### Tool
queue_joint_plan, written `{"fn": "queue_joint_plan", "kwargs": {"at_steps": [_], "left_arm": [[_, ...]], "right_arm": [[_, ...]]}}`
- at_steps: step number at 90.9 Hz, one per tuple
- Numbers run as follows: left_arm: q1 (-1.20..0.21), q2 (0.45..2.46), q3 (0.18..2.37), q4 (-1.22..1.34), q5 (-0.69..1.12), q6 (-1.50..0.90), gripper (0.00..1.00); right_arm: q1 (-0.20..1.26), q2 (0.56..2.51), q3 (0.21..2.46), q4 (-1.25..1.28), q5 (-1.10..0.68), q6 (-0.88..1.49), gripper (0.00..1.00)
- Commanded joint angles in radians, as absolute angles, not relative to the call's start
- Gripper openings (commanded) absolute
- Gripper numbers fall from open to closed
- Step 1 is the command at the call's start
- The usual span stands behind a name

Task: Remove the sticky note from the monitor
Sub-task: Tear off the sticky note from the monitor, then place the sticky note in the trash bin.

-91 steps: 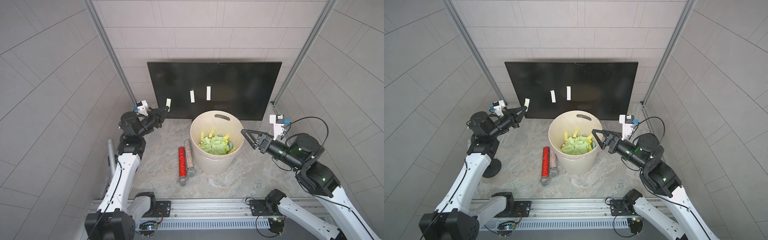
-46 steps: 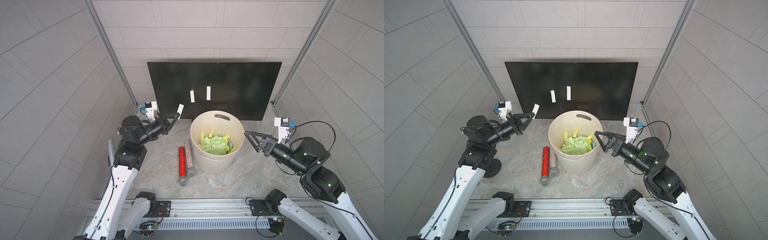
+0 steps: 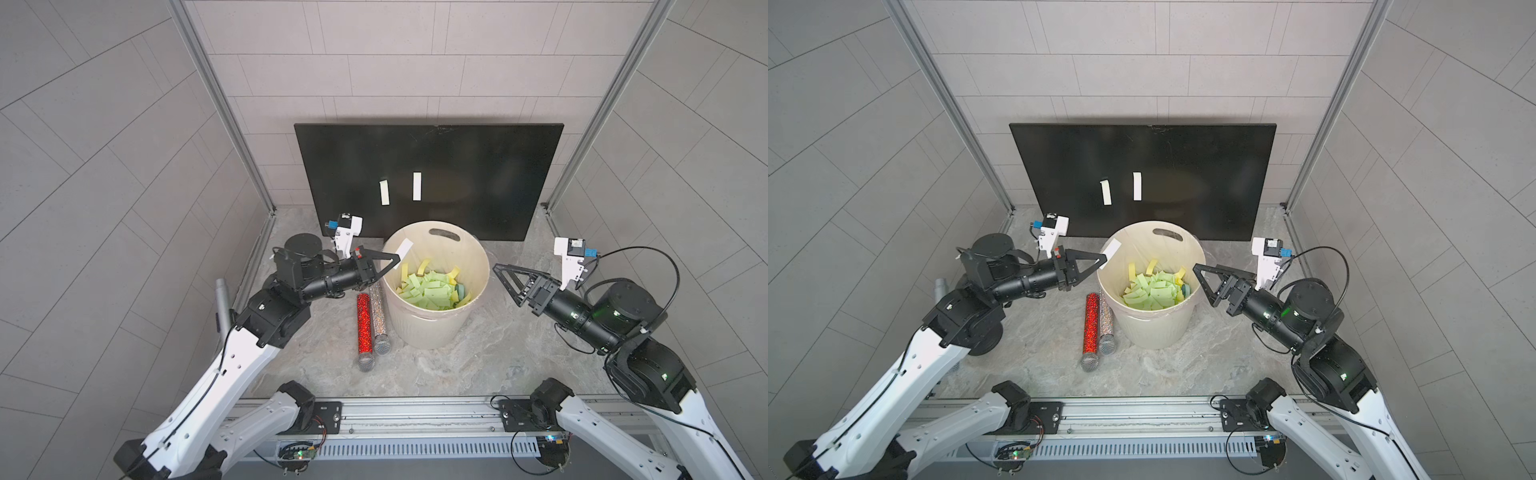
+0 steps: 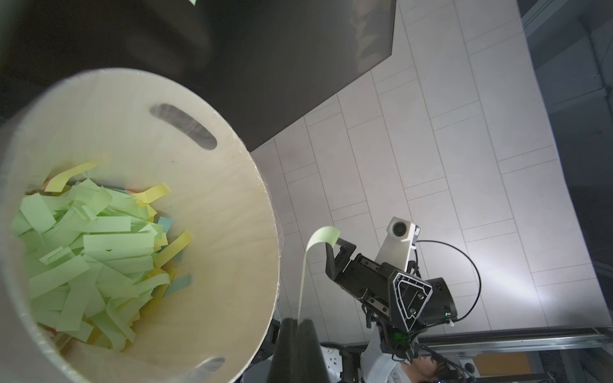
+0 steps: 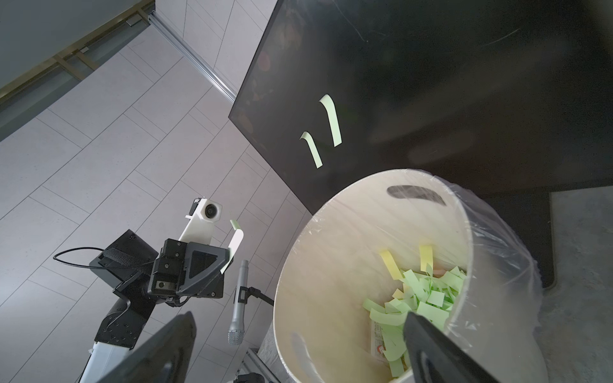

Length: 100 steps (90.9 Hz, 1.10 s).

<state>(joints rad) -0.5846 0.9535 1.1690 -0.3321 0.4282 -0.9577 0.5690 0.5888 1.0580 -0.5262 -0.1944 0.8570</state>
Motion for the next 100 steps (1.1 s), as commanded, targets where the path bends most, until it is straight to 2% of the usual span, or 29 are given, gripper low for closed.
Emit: {"fn": "queue_joint_plan", "kwargs": {"at_steps": [1,19,44,59,80,100], "left_arm": [[-0.652,0.992,1.208,-0.409,0.362,-0.883,0.01],[-0.753,1.066,1.242,-0.444,0.311,-0.841,0.05],[-0.781,1.12,1.259,-0.456,0.289,-0.818,0.15],[-0.783,1.13,1.271,-0.462,0.286,-0.809,0.28],[-0.783,1.132,1.281,-0.464,0.285,-0.801,0.53],[-0.783,1.134,1.289,-0.469,0.281,-0.795,0.64]], "right_arm": [[0.565,0.582,1.047,-0.539,-0.18,0.853,1.0],[0.565,0.581,1.044,-0.542,-0.177,0.85,1.0],[0.565,0.58,1.044,-0.549,-0.171,0.841,1.0],[0.564,0.586,1.047,-0.549,-0.17,0.836,1.0],[0.565,0.595,1.052,-0.549,-0.172,0.834,1.0],[0.565,0.601,1.057,-0.549,-0.172,0.834,1.0]]}}
